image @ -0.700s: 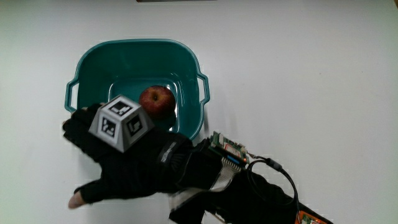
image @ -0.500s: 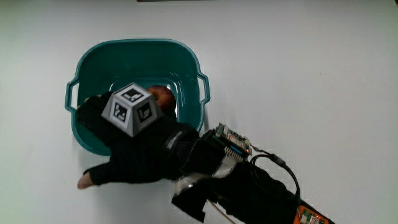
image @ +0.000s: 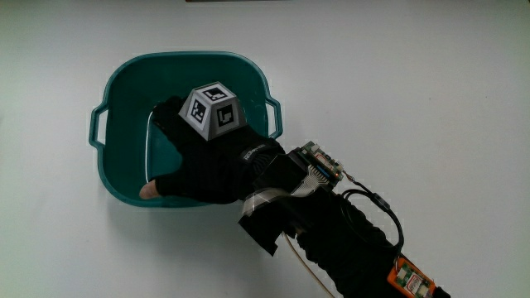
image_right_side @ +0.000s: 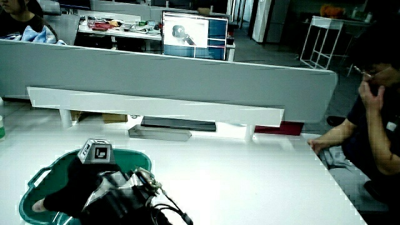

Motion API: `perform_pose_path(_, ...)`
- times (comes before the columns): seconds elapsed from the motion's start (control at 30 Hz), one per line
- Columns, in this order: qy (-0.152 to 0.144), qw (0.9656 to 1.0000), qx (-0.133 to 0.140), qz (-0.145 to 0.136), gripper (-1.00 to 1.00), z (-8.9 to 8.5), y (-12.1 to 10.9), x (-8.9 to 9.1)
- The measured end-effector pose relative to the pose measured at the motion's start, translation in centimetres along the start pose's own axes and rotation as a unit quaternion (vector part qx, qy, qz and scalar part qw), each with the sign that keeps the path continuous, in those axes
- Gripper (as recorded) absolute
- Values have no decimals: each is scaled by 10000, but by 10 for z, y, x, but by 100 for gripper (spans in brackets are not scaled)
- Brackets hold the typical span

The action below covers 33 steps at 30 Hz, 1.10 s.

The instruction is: Pick apple from plate

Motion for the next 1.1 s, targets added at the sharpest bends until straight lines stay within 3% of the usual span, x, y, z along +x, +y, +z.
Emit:
perform_pose_path(0.07,-63,9998,24,-190,0,-2,4,9)
perform_pose_path(0.27,104,9994,-137,-315,0,-3,8,26)
perform_pose_path(0.63,14,9974,-259,-674,0,-14,17,48)
perform_pose_path(1.1,-535,9908,-347,-1193,0,-18,24,61)
